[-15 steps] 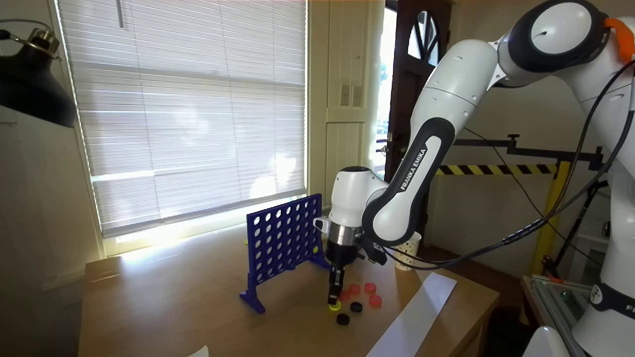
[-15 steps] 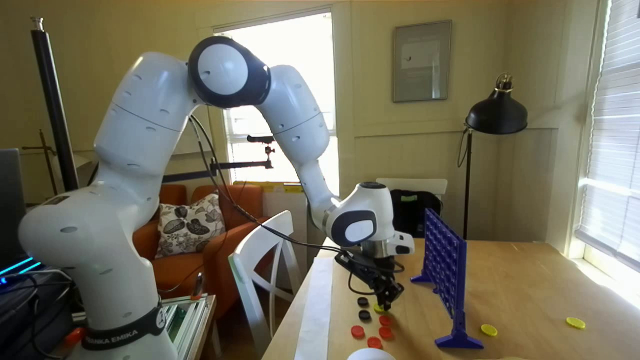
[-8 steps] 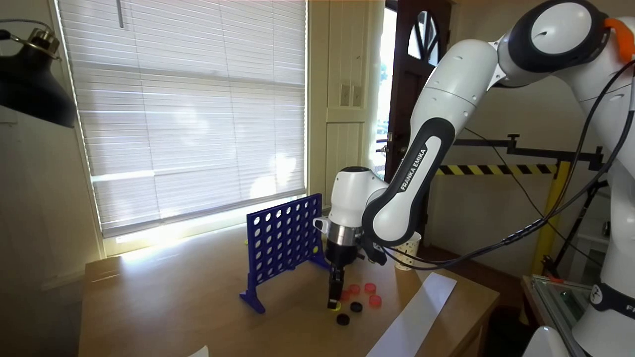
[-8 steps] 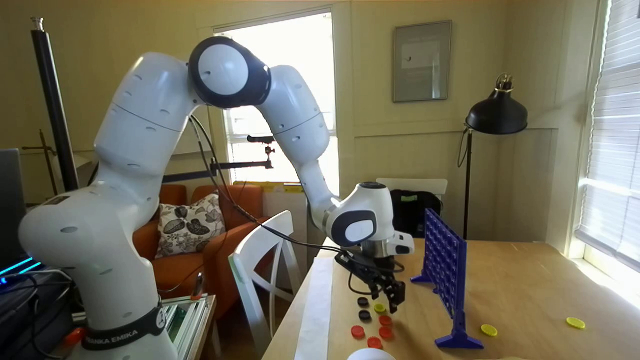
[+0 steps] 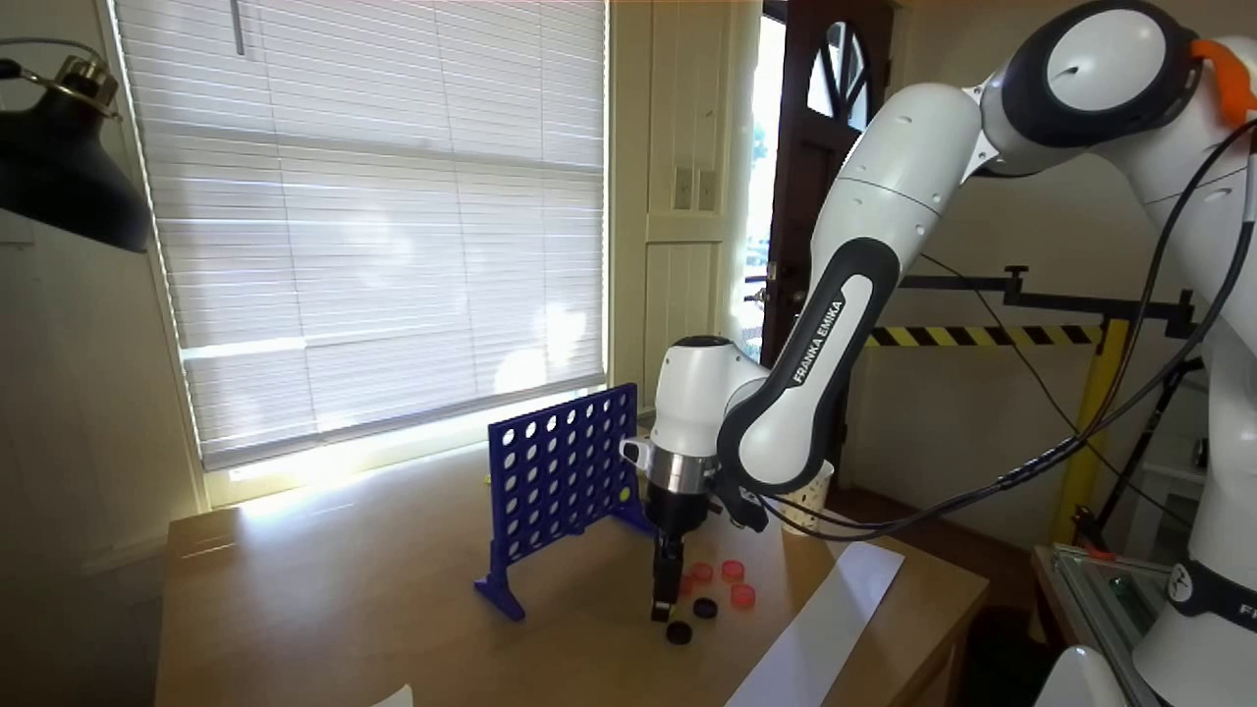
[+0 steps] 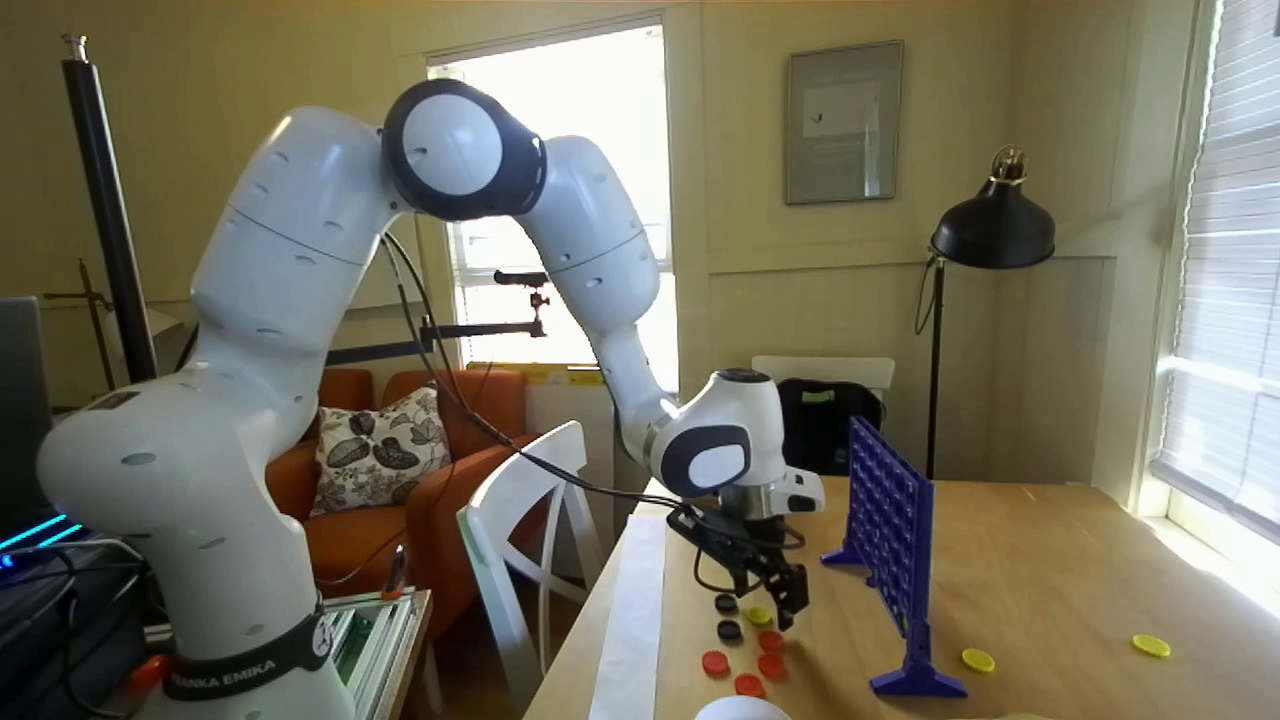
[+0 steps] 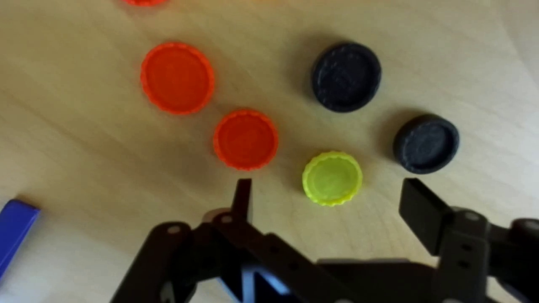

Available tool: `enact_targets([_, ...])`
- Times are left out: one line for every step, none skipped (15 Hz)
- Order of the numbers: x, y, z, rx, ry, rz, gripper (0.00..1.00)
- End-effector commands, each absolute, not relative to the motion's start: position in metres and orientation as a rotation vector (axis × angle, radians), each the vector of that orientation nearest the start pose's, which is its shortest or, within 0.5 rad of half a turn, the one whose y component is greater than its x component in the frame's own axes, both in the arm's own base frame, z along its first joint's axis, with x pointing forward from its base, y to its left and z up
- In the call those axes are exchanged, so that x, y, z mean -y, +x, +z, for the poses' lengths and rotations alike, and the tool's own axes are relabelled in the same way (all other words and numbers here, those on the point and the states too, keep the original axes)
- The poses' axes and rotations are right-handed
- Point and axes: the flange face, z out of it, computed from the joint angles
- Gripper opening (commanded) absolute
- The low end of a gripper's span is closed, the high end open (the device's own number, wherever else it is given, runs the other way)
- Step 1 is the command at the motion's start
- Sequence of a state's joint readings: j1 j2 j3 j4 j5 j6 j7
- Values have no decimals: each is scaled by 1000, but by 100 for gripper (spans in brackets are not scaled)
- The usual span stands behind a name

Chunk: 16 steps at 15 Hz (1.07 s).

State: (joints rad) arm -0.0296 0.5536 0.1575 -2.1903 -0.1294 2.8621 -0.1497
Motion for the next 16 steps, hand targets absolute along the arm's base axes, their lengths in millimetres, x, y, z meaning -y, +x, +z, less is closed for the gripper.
enact_targets([-85,561,139,586,-3034,-178,59])
enact_targets([-85,561,139,586,-3034,-178,51])
enact_targets([-86,562,139,587,-3034,-178,45])
enact_targets([-85,562,139,586,-3034,-181,37])
enact_targets([-85,563,140,584,-3034,-186,31])
enact_targets([-84,564,142,585,-3036,-191,23])
enact_targets([-84,565,143,587,-3037,-202,16])
enact_targets([-84,566,143,586,-3036,-207,10])
enact_targets([-85,566,143,588,-3033,-207,10])
enact_targets([-86,566,143,589,-3032,-209,10])
enact_targets([-86,566,144,587,-3029,-213,10])
enact_targets([-86,566,146,582,-3030,-222,10])
enact_targets([-85,566,154,578,-3034,-256,10])
enact_targets([-84,566,164,575,-3038,-310,10])
enact_targets([-83,565,177,567,-3042,-375,10])
enact_targets([-82,565,188,566,-3047,-438,10])
